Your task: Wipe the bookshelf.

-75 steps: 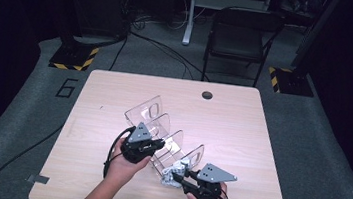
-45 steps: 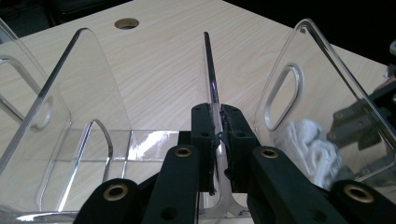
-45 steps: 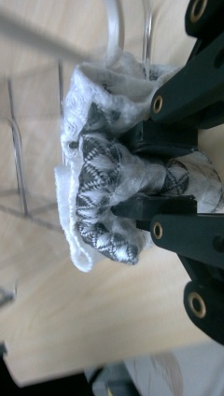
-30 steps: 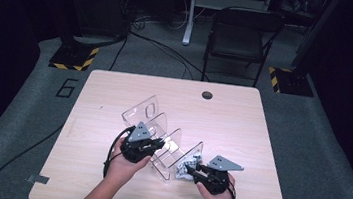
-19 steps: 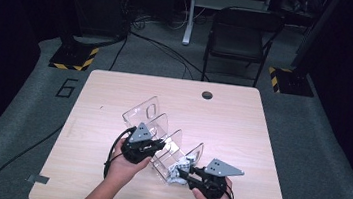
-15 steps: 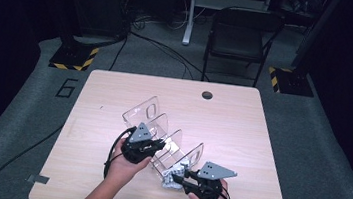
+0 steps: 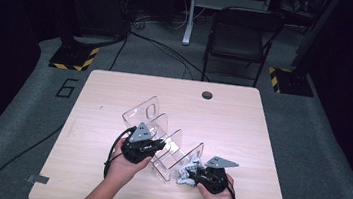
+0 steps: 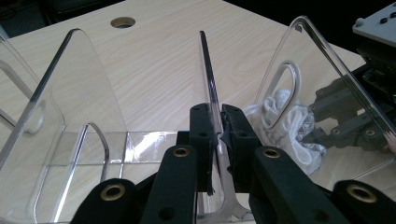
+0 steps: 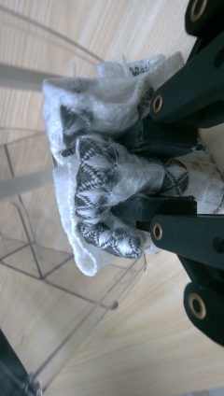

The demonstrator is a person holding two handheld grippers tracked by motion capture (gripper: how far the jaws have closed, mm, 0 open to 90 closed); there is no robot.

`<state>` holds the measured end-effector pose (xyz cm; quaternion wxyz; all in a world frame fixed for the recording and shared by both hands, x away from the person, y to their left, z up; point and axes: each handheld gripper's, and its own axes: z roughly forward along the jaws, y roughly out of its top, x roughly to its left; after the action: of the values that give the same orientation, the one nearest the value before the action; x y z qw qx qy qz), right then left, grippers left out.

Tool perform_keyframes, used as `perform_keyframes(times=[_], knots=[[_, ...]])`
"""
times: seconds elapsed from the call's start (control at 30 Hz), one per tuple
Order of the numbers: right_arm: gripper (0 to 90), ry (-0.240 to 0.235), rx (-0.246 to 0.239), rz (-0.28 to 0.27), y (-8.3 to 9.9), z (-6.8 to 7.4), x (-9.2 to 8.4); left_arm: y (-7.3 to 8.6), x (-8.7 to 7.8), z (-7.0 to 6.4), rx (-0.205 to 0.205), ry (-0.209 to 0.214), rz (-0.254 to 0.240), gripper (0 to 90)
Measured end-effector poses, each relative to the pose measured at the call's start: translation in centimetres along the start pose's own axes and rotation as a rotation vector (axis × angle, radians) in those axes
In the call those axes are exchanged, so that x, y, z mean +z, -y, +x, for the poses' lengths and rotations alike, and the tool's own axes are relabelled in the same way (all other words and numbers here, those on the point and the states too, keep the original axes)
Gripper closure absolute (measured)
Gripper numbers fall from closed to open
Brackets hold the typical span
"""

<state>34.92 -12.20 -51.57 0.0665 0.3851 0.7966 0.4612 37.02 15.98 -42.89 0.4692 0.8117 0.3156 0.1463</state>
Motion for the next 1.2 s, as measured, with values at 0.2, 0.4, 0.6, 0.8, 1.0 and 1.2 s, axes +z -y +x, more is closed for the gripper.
perform_keyframes(times=[0.2,0.4,0.6,0.8,1.0,1.2], knots=[[72.0,0.019,0.028,-0.023,0.3,0.5,0.2,0.0,0.0,0.0,0.001,-0.004,-0.002,83.5],[71.9,-0.086,-0.029,-0.046,-0.3,3.1,-0.2,0.0,0.1,0.0,-0.001,-0.005,-0.004,83.6],[71.9,-0.146,-0.074,-0.166,-2.4,4.8,-2.7,0.0,0.1,-0.1,0.000,-0.009,-0.006,83.6],[71.9,-0.098,-0.097,-0.244,-3.7,4.2,-4.1,0.0,0.1,-0.1,0.001,-0.011,-0.003,83.7],[71.8,-0.031,-0.010,-0.276,-3.3,1.9,-4.6,0.0,0.2,-0.5,-0.006,-0.004,-0.007,83.3],[71.7,-0.075,-0.048,-0.259,-3.0,4.6,-4.2,0.0,0.3,-0.5,-0.004,-0.005,-0.005,83.3]])
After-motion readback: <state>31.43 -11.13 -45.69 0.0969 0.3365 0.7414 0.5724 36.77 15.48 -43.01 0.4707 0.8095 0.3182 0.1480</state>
